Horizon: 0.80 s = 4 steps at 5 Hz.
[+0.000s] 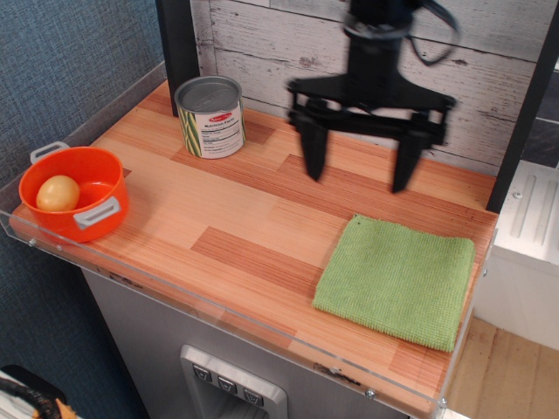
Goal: Move the green towel to the front right corner of the table
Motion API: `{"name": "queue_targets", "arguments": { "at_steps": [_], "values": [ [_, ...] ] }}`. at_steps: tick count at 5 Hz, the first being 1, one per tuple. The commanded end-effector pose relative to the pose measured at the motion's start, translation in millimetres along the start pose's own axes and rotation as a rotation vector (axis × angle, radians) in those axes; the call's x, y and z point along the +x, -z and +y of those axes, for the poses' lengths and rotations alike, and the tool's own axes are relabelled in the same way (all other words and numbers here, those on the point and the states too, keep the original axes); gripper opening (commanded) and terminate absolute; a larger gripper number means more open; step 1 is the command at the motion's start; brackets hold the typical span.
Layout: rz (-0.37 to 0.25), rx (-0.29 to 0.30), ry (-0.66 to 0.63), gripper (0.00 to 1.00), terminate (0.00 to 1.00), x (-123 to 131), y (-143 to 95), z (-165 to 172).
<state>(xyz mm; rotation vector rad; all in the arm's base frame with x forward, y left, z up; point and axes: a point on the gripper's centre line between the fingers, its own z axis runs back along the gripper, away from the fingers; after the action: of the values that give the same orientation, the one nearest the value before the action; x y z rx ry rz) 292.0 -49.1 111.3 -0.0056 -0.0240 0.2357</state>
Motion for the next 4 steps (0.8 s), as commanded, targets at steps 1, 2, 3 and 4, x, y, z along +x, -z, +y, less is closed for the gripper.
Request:
{"name": "queue_targets", "arguments": {
  "at_steps": [1, 2, 3, 4],
  "values": [
    [-0.090, -0.042, -0.017, 1.00, 0.00, 36, -40, 10],
    [-0.111, -0.002, -0.049, 1.00, 0.00, 49, -53, 18],
    [-0.115, 0.020, -0.089, 1.00, 0.00, 52, -70, 41],
    [-0.097, 0.037, -0.205, 1.00, 0.00, 52, -85, 75]
  ]
}}
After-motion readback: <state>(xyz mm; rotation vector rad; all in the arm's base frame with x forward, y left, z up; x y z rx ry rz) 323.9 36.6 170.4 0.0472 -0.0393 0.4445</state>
